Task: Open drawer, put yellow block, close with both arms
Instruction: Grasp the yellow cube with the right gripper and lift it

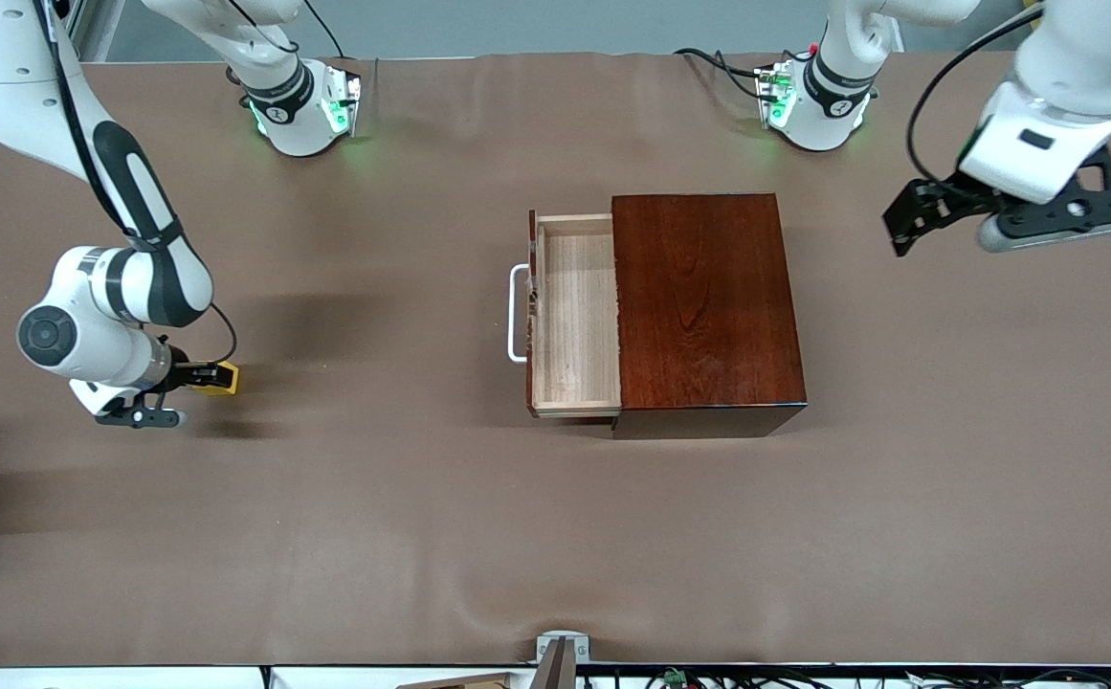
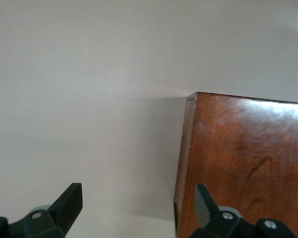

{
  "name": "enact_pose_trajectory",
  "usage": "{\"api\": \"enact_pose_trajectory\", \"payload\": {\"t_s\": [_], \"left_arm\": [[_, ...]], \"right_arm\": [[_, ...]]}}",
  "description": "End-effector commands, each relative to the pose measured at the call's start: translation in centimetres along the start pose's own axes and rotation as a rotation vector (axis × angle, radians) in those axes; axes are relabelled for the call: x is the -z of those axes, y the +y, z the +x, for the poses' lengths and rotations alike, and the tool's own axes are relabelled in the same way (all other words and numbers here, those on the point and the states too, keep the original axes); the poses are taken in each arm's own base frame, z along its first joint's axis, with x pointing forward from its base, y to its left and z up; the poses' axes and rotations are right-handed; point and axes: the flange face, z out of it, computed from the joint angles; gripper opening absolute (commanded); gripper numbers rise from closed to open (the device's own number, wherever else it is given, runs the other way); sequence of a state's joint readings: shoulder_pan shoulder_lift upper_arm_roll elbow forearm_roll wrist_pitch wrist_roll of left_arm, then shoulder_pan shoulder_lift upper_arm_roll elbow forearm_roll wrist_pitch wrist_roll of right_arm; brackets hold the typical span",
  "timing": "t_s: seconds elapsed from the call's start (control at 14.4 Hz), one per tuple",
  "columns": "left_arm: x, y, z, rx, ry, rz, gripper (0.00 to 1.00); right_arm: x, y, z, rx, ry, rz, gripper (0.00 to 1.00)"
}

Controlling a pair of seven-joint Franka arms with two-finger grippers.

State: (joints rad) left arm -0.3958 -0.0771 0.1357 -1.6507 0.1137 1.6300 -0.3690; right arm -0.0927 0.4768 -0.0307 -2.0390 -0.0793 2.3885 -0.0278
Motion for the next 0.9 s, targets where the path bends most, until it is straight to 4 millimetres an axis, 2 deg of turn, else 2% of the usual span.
{"api": "enact_pose_trajectory", "payload": {"t_s": [0.0,0.07,0.28,0.35,0.42,0.83], "left_arm": [[-0.2,-1.9,-1.4,-0.034,-0.011,-0.02,1.0],[-0.2,-2.5,-1.3,-0.043,-0.012,-0.02,1.0],[-0.1,-3.0,-0.9,-0.089,-0.008,-0.02,1.0],[-0.1,-2.9,-0.8,-0.095,-0.007,-0.02,1.0],[0.0,-2.9,-0.8,-0.097,-0.006,-0.02,1.0],[0.2,-2.1,-0.9,-0.119,-0.001,-0.021,1.0]], "right_arm": [[-0.5,0.5,-0.3,-0.001,-0.001,-0.008,0.68],[-0.5,0.5,-0.3,0.0,-0.001,-0.008,0.66],[-0.4,0.5,-0.3,-0.002,-0.001,-0.007,0.39],[-0.4,0.7,-0.3,-0.011,-0.001,-0.005,0.1],[-0.6,0.6,-0.3,-0.021,-0.004,-0.003,0.02],[-0.6,0.4,-0.3,-0.018,-0.005,-0.003,0.02]]}}
